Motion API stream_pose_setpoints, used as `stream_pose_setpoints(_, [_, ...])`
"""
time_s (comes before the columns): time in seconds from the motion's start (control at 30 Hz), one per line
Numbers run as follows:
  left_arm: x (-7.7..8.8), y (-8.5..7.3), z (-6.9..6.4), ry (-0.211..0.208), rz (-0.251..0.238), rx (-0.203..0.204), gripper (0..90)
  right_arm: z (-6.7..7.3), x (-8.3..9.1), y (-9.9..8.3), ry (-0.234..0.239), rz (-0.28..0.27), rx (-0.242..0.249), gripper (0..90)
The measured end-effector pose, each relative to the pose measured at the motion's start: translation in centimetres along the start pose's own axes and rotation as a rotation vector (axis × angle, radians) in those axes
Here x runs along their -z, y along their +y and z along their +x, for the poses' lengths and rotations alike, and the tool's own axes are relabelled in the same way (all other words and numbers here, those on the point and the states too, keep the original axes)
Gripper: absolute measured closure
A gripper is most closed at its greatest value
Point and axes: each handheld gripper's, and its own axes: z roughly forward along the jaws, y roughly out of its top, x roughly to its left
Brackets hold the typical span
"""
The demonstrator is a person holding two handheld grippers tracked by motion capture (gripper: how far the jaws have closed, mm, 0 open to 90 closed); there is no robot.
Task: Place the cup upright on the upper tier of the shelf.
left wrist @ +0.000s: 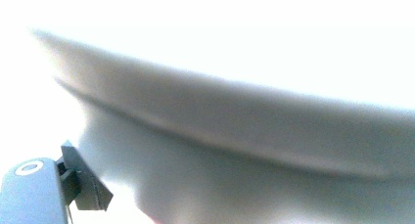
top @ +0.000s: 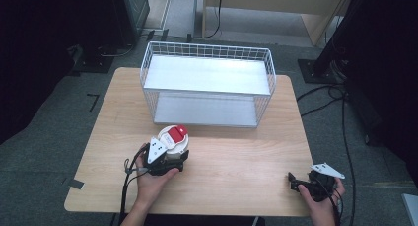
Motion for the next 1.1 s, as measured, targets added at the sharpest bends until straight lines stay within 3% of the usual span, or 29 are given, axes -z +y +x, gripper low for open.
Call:
stream_pose_setpoints(0.33, [0.3, 0.5, 0.0, -0.007, -0.002, -0.017, 8.9, 0.0, 0.0, 0.0, -0.001, 0.0, -0.001, 0.0])
stream_pose_setpoints(0.7, [0.3, 0.5, -0.2, 0.014, -0.022, -0.03, 9.4, 0.0, 0.0, 0.0, 0.0, -0.001, 0.0, 0.0])
stream_pose_setpoints(1.1, [0.9, 2.4, -0.7, 0.011, -0.071, -0.038, 9.5, 0.0, 0.0, 0.0, -0.001, 0.0, -0.002, 0.0])
